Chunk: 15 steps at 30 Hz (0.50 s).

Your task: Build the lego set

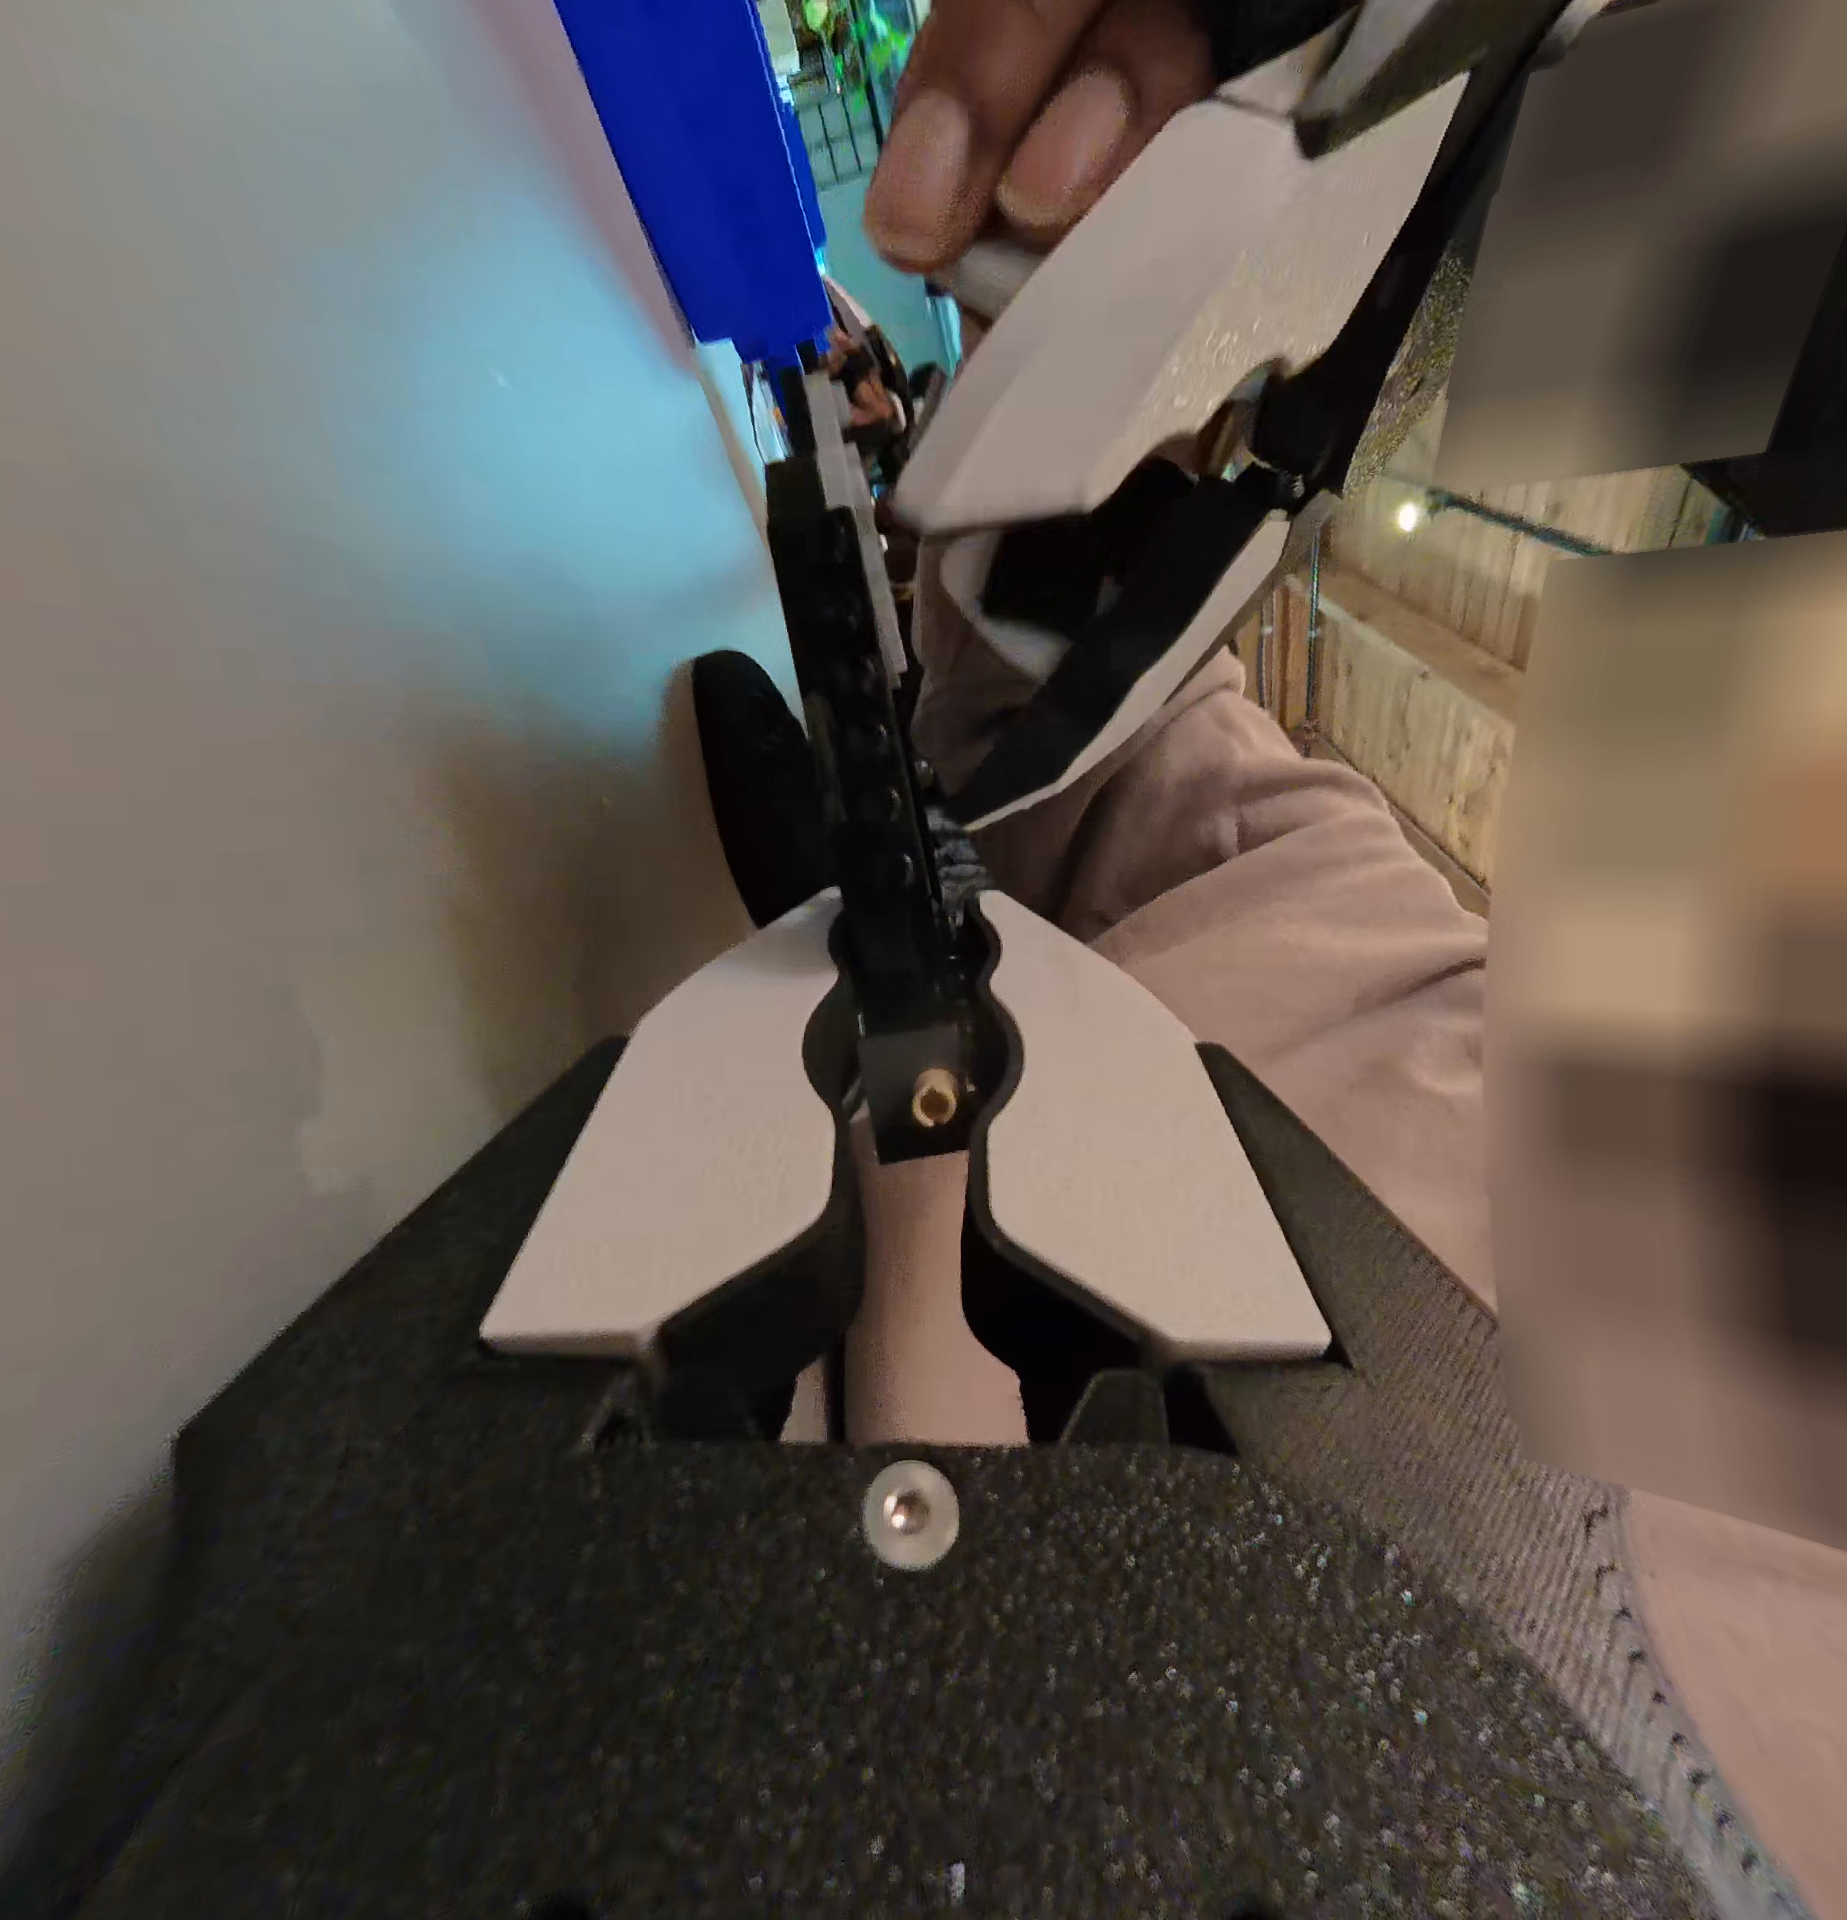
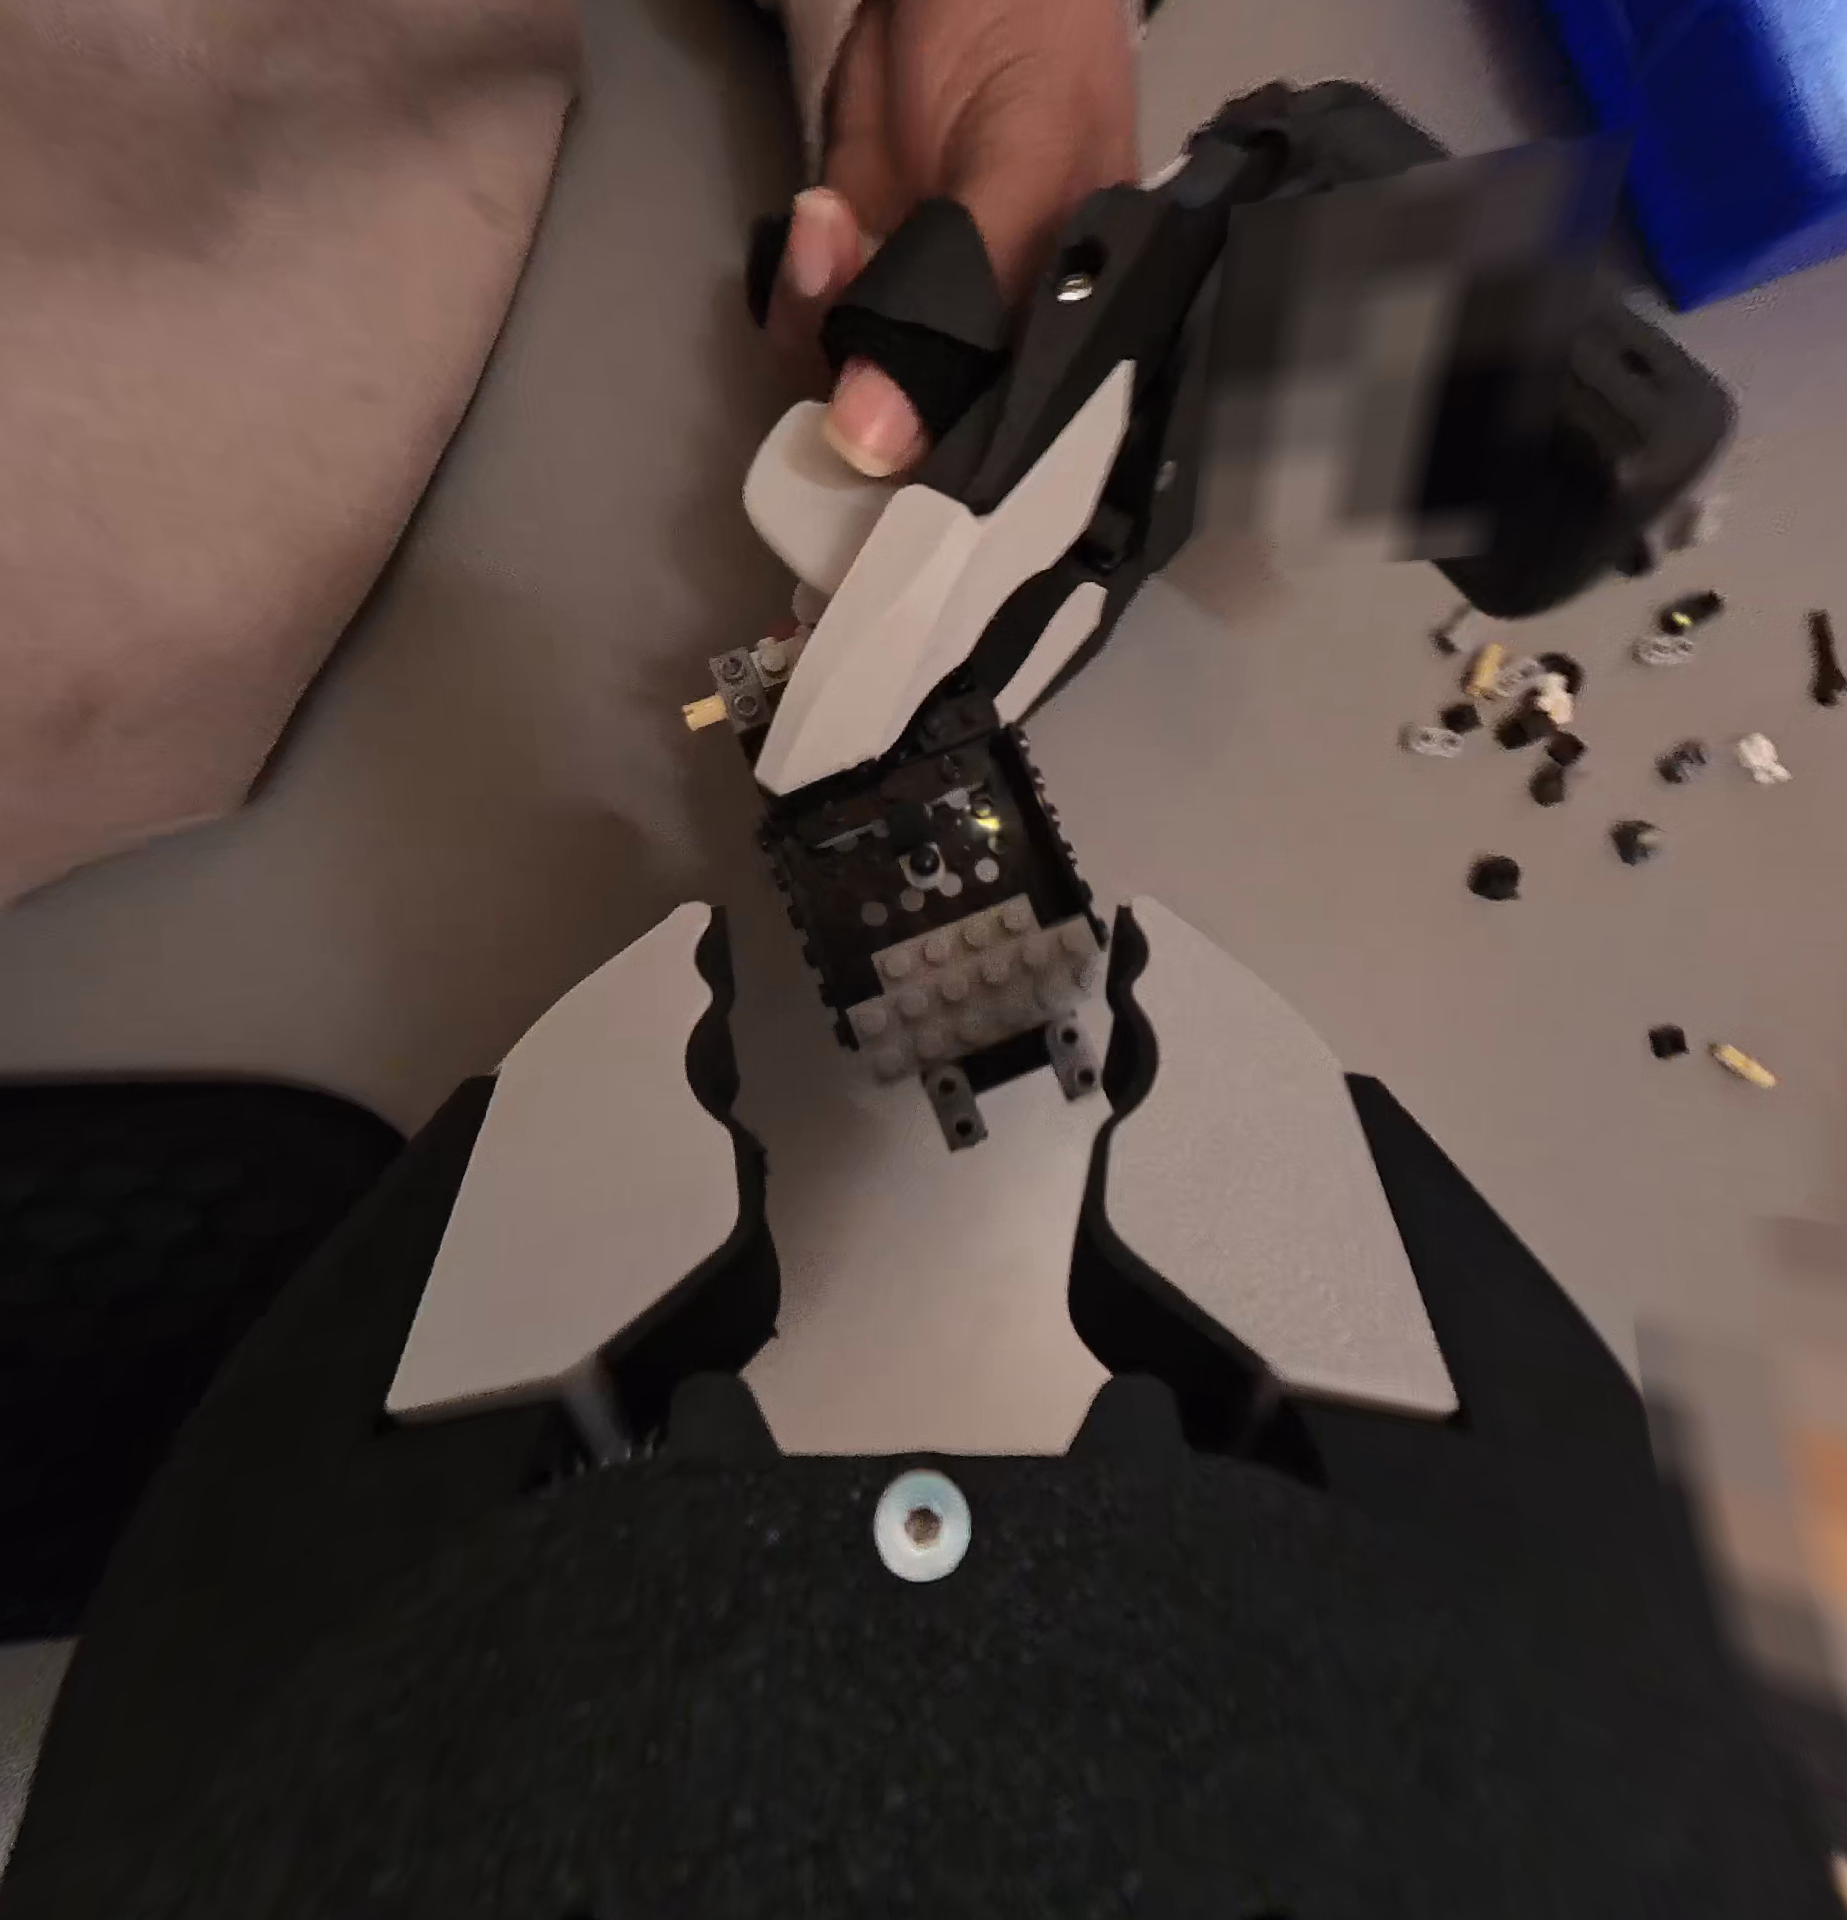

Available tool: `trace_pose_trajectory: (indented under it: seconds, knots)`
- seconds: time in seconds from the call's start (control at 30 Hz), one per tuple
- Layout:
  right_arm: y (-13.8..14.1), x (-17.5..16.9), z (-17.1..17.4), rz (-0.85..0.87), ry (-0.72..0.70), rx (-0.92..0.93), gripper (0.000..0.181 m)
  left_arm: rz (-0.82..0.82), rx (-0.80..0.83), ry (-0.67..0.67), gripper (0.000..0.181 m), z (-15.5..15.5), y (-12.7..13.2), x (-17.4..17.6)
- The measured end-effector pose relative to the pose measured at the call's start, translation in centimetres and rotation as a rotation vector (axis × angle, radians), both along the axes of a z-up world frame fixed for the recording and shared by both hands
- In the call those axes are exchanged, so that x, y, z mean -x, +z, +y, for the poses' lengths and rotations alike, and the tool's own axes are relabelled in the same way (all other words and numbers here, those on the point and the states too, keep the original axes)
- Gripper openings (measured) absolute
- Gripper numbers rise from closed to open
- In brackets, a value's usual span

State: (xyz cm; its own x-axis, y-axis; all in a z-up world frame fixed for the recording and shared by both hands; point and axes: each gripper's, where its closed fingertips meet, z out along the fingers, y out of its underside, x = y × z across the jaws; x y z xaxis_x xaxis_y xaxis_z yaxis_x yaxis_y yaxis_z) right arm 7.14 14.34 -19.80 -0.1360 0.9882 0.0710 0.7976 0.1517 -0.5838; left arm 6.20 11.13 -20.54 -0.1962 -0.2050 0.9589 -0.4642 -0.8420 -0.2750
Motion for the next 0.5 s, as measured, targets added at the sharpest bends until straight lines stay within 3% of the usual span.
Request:
trace_pose_trajectory:
  seconds: [0.13,0.27,0.4,0.5]
  knots:
    - [2.4,-1.2,1.5,0.186,-0.207,0.038,0.070,0.005,0.018,0.057,0.016,1.0,-0.2,0.2]
    - [2.8,-2.8,2.5,0.394,-0.520,0.141,0.067,-0.020,-0.009,0.078,0.016,1.4,0.3,0.4]
    - [1.3,-2.6,1.6,0.659,-0.798,0.472,0.064,-0.035,-0.037,0.090,0.016,1.5,0.6,0.5]
    - [0.3,-2.2,1.2,0.795,-0.911,0.641,0.059,-0.051,-0.057,0.097,0.017,1.5,1.0,0.5]
